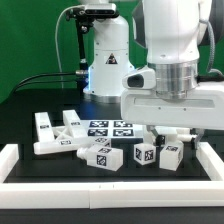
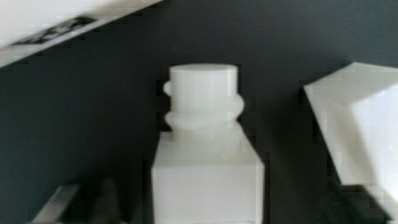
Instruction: Assemble chair
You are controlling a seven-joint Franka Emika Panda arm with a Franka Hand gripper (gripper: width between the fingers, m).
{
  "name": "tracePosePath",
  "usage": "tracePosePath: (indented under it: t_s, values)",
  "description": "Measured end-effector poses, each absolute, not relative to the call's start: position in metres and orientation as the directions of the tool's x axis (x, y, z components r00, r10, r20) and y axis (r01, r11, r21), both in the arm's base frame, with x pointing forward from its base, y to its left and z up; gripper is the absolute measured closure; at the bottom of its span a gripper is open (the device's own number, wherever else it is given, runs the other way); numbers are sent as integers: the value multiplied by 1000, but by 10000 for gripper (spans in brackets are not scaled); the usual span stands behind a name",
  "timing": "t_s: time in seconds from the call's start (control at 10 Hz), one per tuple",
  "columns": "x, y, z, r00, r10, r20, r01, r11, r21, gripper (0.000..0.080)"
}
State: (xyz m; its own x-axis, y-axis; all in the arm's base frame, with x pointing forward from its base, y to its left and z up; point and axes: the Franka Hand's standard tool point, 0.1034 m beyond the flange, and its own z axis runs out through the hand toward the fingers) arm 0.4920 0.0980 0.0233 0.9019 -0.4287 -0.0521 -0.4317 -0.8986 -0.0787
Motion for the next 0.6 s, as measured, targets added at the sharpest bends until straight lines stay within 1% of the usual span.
tracePosePath:
  t_s: [0.1, 0.2, 0.5, 0.6]
  values:
    - [492, 98, 23, 902, -428, -52, -431, -899, -79, 414]
    - [492, 98, 23, 903, -427, -52, -430, -899, -79, 524]
    - [492, 99, 25, 905, -423, -52, -426, -901, -80, 522]
    - [493, 100, 40, 919, -391, -60, -395, -915, -80, 522]
